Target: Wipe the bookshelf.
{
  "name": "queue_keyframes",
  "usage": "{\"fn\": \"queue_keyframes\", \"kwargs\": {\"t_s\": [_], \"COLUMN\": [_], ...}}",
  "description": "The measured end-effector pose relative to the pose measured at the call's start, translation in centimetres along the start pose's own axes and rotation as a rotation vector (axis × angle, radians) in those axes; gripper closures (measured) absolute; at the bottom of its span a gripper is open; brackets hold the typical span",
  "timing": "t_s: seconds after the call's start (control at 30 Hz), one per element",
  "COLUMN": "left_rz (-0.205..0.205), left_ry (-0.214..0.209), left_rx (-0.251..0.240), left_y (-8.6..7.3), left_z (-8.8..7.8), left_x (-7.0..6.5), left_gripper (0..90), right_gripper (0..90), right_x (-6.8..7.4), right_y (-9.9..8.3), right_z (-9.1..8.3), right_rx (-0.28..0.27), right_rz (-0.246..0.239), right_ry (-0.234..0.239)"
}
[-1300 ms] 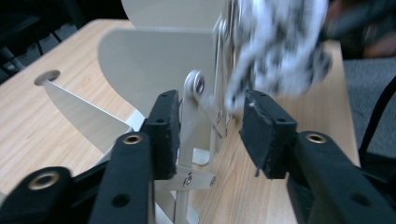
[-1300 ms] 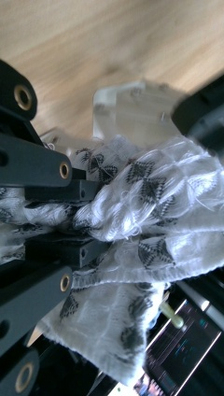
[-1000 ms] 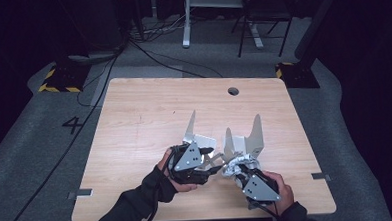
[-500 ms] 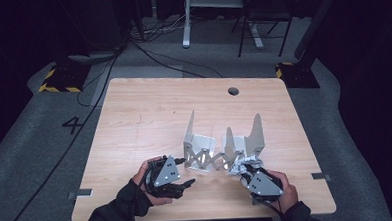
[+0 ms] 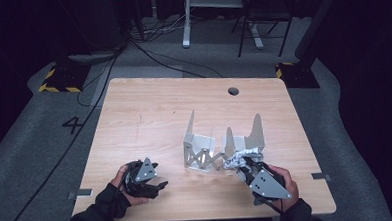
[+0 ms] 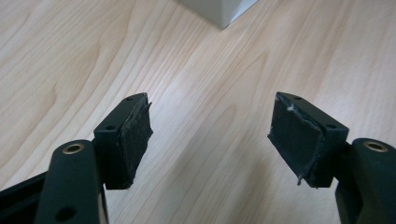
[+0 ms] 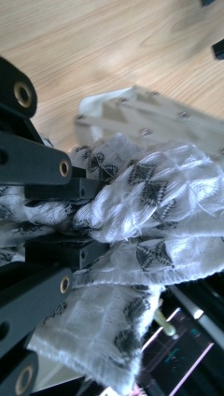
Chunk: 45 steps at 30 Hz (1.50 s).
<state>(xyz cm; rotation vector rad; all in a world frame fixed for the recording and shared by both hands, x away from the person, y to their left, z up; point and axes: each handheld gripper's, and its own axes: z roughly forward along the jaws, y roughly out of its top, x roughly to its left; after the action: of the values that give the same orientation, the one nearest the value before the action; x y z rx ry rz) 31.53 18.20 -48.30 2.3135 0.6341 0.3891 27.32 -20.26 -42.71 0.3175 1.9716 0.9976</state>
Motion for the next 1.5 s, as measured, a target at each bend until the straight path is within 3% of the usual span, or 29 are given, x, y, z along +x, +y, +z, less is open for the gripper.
{"fn": "queue_keyframes", "kwargs": {"t_s": [0.13, 0.3, 0.57, 0.67, 0.87, 1.0, 1.17, 1.27, 1.5], "left_rz": [-0.035, -0.04, -0.068, -0.095, -0.093, -0.093, -0.094, -0.095, -0.095], "left_ry": [0.005, 0.002, -0.035, -0.058, -0.062, -0.062, -0.061, -0.061, -0.061], "left_rx": [0.008, 0.027, 0.001, -0.002, -0.002, -0.002, -0.003, -0.001, 0.001], "left_y": [-0.7, -1.0, -1.1, -1.3, -1.3, -1.3, -1.3, -1.3, -1.2], "left_z": [0.6, 1.3, 1.7, 1.8, 1.8, 1.8, 1.8, 1.8, 1.9], "left_x": [0.8, 1.0, 1.1, 1.4, 1.5, 1.5, 1.5, 1.5, 1.5], "left_gripper": [28.8, 27.6, 24.5, 23.9, 23.5, 23.5, 23.4, 23.1, 21.8], "right_gripper": [76.0, 76.1, 76.1, 76.1, 76.2, 76.2, 76.2, 76.2, 76.2], "right_x": [0.7, 2.3, 4.2, 4.2, 3.8, 3.2, 1.7, 0.4, -1.4], "right_y": [1.8, 2.7, 1.0, 0.2, -2.3, -2.9, -3.3, -3.5, -2.5], "right_z": [0.9, 2.5, 4.9, 5.2, 4.7, 4.0, 2.0, 0.8, -0.8], "right_rx": [-0.059, -0.055, 0.049, 0.075, 0.155, 0.166, 0.149, 0.12, 0.029], "right_rz": [-0.033, -0.068, -0.116, -0.109, -0.118, -0.099, -0.068, -0.015, 0.035], "right_ry": [0.018, 0.069, 0.149, 0.167, 0.18, 0.168, 0.105, 0.064, -0.012]}}
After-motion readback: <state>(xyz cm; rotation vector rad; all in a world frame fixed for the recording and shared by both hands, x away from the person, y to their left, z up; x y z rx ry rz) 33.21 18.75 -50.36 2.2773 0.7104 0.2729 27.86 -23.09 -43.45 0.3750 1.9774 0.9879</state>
